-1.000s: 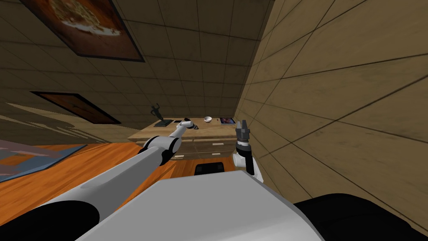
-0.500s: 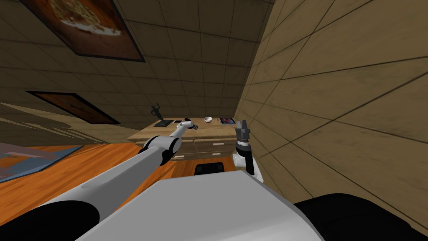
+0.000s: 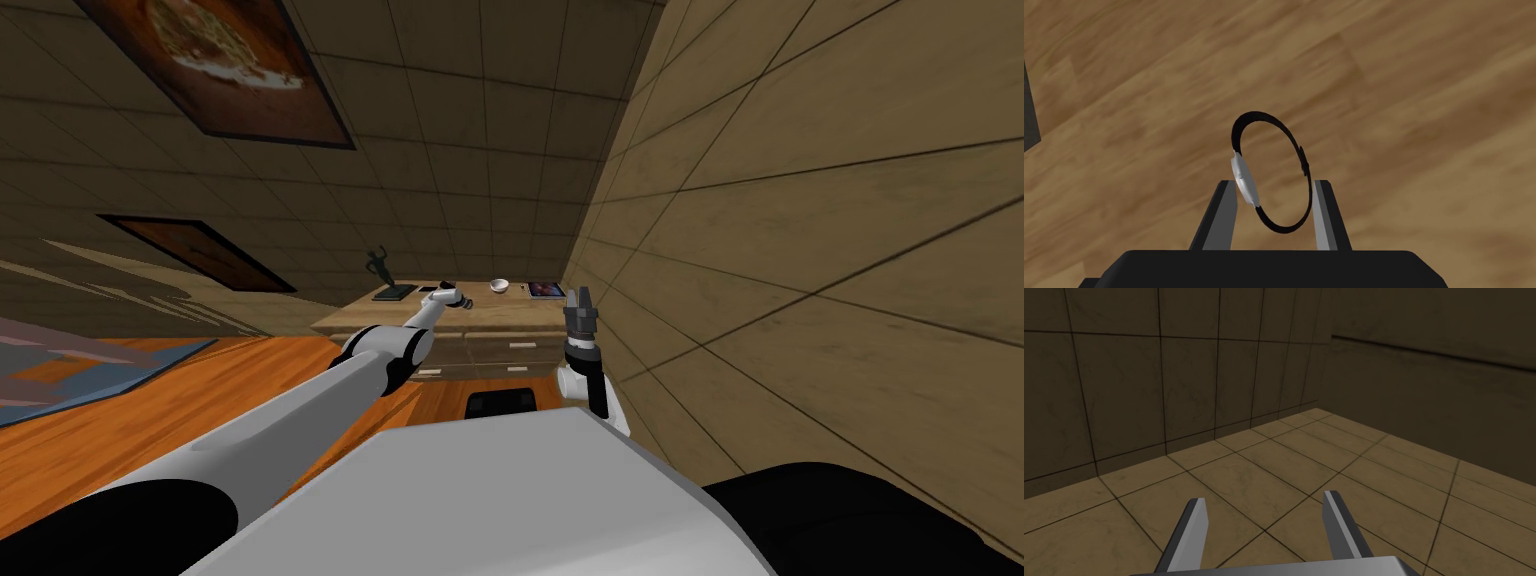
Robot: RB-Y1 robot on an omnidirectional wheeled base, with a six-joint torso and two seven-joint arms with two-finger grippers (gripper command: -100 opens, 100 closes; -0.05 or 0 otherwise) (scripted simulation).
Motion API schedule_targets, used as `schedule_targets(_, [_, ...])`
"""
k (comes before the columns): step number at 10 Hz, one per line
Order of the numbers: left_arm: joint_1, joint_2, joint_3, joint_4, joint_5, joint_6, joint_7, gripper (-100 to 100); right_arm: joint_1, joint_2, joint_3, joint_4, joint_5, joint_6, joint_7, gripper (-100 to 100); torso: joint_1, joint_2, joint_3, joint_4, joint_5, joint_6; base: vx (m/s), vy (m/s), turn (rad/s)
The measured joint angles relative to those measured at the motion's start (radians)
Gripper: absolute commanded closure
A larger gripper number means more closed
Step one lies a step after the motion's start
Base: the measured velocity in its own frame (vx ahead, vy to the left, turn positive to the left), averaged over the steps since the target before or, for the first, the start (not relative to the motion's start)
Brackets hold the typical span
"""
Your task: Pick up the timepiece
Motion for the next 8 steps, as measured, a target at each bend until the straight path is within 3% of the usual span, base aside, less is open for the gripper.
schedule_targets(7, [-0.019, 0.022, 0.062, 0.012, 0.040, 0.034, -0.129, 100, 0.000, 0.000, 0.000, 0.000, 0.000, 0.000, 0.000, 0, 0.001, 0.001, 0.001, 0.000, 0.000, 0.000, -0.001, -0.053, 0.071])
schedule_targets(8, [-0.020, 0.023, 0.063, 0.013, 0.041, 0.035, -0.133, 0, 0.000, 0.000, 0.000, 0.000, 0.000, 0.000, 0.000, 0, 0.003, 0.000, 0.000, 0.000, 0.000, 0.000, 0.000, 0.000, 0.000])
